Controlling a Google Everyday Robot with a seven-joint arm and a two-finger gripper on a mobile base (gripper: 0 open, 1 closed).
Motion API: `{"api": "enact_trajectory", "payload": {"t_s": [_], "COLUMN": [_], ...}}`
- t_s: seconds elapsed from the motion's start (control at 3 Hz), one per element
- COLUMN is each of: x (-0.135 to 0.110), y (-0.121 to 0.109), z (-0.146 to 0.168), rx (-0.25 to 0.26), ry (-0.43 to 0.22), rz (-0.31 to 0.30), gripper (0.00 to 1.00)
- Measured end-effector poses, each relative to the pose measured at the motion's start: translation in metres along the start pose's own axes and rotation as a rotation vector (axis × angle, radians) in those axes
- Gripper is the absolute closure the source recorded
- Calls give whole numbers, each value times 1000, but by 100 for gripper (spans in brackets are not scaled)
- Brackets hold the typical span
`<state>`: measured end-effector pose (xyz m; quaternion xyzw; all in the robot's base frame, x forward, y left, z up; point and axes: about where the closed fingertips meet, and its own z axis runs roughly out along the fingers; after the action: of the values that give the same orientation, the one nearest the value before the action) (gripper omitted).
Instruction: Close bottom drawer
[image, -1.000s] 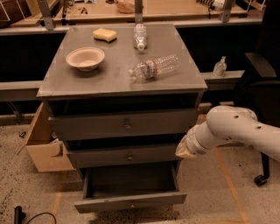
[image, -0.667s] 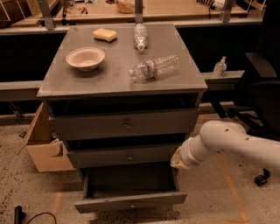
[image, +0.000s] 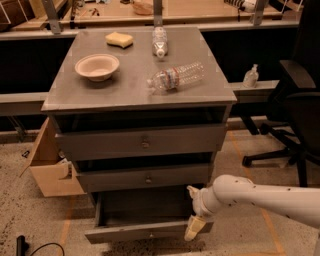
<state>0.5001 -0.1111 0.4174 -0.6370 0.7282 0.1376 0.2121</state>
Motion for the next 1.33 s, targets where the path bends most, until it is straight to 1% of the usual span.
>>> {"api": "enact_trajectory", "payload": {"t_s": [0.33,0.67,1.0,1.33], "x": [13,14,14,26], "y": [2,3,6,19], "z": [54,53,70,110], "rx": [15,12,12,30], "ry": [39,39,33,14], "rz": [-32,-29,-41,-29], "gripper": [0,0,12,35]}}
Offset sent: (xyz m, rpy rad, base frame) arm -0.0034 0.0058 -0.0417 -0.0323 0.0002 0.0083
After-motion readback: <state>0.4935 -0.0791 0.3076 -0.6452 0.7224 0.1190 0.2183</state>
